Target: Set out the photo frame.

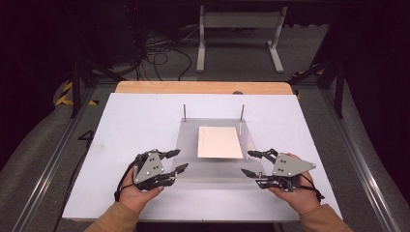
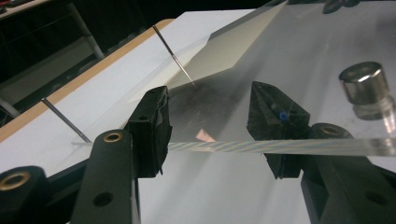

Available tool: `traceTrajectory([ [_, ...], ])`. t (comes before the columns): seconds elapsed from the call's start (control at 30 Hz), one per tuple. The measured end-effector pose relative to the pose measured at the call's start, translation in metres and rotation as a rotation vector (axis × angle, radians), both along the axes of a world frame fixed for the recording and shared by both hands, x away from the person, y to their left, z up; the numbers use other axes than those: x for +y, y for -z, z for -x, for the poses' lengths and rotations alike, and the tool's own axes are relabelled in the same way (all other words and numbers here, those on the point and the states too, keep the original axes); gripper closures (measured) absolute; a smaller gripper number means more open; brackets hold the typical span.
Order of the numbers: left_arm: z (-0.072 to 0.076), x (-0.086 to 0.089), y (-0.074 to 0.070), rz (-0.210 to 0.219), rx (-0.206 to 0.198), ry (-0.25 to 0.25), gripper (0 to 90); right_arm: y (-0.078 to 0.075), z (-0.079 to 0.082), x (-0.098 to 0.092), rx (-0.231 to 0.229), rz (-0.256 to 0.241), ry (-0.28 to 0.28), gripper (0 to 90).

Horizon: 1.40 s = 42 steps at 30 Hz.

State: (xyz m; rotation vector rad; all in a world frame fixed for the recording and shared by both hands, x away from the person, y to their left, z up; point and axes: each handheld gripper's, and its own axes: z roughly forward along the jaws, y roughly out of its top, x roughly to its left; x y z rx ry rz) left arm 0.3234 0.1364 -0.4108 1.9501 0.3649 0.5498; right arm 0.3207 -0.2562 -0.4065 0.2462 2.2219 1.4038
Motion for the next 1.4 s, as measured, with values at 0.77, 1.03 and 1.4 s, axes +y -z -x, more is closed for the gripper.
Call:
traceTrajectory([
  [0.77, -0.008, 0.0, 0.001, 0.049, -0.023, 0.013, 51.4, -0.006, -0.005, -0.003, 0.0, -0.068, 0.029, 57.2],
  [1.03, -0.012, 0.001, -0.007, 0.021, -0.094, -0.002, 56.8, -0.017, -0.01, -0.002, 0.011, -0.064, 0.036, 59.2],
  [1.4, -0.022, 0.001, -0.022, 0.068, -0.124, -0.025, 57.5, -0.034, -0.019, -0.001, -0.01, -0.089, 0.045, 60.3],
])
